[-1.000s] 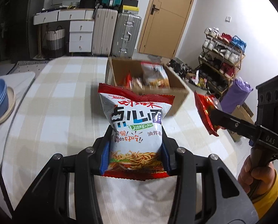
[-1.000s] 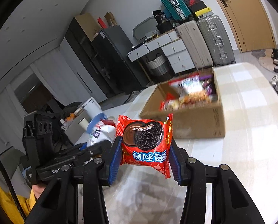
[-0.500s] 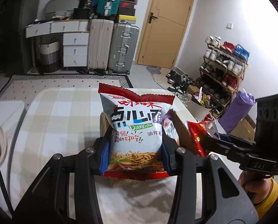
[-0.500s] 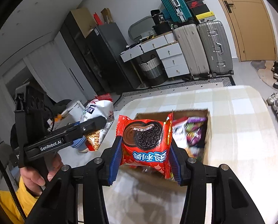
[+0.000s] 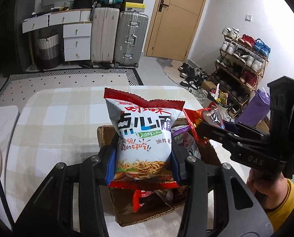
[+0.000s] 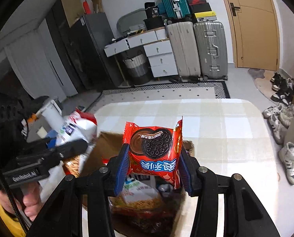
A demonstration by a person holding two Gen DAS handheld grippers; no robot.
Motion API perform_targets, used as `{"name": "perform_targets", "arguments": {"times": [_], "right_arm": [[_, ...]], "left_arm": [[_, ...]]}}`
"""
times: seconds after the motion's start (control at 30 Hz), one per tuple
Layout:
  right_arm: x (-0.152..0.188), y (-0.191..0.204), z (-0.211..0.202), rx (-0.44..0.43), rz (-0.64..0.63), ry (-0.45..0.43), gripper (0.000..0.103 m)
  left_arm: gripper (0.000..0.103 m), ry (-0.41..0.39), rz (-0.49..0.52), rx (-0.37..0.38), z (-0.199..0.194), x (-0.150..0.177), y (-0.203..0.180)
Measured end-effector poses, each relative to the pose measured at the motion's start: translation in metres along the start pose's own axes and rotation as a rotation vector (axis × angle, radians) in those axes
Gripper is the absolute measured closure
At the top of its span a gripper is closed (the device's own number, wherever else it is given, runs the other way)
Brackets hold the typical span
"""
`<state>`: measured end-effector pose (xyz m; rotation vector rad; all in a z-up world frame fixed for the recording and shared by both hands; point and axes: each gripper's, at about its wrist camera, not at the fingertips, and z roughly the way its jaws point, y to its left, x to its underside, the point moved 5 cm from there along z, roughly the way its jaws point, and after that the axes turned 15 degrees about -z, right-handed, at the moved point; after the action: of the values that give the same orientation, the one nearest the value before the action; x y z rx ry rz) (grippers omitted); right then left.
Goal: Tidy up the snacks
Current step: 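Carry the noodle-snack bag and red cookie pack over the box with both grippers, then open both grippers to drop the two snacks into the box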
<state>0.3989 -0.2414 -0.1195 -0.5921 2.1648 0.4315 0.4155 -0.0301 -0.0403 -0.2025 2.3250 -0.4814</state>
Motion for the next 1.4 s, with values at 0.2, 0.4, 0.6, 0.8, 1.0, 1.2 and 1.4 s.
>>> {"name": "perform_targets", "arguments": {"times": [0.2, 0.4, 0.6, 0.8, 1.0, 1.2, 1.4], "right_arm": [[0.0, 0.006, -0.003, -0.068, 0.032, -0.011, 0.056], [0.012, 0.03, -0.008, -0.119, 0.0, 0.008, 0.056], [0.021, 0.029, -0.001, -0.071, -0.01, 0.042, 0.056], [0.017, 0.019, -0.005, -0.057, 0.017, 0.019, 0.056], [0.01, 0.009, -0.003, -0.034, 0.038, 0.026, 0.056], [0.008, 0.012, 0.001, -0.06, 0.046, 0.04, 0.056], [0.011, 0.032, 0.0, -0.102, -0.001, 0.039, 0.056]], "left_arm": [[0.062, 0.009, 0.002, -0.006, 0.008, -0.003, 0.002], [0.062, 0.048, -0.003, 0.004, 0.014, 0.004, 0.007], [0.062, 0.068, -0.001, -0.008, 0.023, 0.007, 0.007], [0.047, 0.086, -0.003, -0.007, 0.028, 0.009, 0.007], [0.043, 0.043, 0.006, 0.005, 0.012, 0.004, 0.005], [0.035, -0.003, 0.023, 0.017, -0.009, 0.0, -0.001], [0.026, -0.038, 0.009, 0.025, -0.024, -0.006, 0.001]]}}
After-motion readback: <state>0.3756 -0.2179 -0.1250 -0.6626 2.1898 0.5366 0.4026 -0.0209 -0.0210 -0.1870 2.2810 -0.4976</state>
